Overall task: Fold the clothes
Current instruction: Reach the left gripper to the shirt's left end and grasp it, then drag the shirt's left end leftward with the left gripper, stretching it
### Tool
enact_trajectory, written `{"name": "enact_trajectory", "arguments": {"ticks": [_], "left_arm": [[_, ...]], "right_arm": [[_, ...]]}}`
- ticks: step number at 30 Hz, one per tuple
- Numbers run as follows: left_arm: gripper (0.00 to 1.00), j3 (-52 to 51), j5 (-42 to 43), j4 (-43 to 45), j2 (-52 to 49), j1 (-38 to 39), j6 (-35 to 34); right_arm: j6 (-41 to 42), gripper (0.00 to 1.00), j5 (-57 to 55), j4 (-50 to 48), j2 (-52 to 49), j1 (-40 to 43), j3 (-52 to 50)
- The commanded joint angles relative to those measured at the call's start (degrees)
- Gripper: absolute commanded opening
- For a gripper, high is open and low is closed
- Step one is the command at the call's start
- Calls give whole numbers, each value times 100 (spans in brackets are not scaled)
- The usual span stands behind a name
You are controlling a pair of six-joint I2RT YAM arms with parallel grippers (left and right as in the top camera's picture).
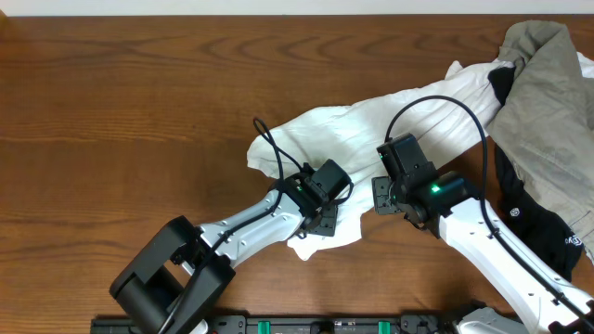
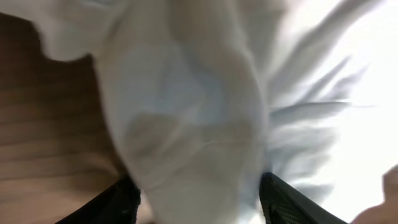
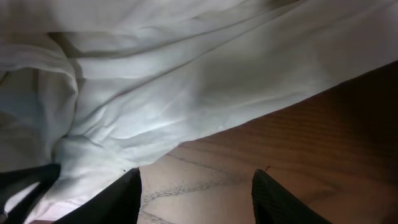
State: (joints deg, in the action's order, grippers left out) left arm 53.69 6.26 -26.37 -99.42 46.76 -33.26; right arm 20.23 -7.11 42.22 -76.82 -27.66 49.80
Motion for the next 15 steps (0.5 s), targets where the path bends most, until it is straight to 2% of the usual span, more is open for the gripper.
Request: {"name": "enact_trajectory", "arguments": {"ticks": [1,9,11,12,14,15], "left_arm": [[64,17,251,57,-13,-2,-70],[62,15,-186,31,-26,-2,-72],[51,15,-186,20,-26,-2,-72],[42,15,-186,7,-26,-2,-72],[14,17,-184,-31,-24,-2,-72],[6,17,-184,-37,-22,-2,-72]], "right_arm": [[74,55,-39,-11,31,28,55],[74,55,-39,-4,31,28,55],[74,55,-39,-2,31,28,55],[74,55,-39,-4,31,28,55],[74,55,-39,-2,31,28,55],[74,55,-39,0,31,28,55]]}}
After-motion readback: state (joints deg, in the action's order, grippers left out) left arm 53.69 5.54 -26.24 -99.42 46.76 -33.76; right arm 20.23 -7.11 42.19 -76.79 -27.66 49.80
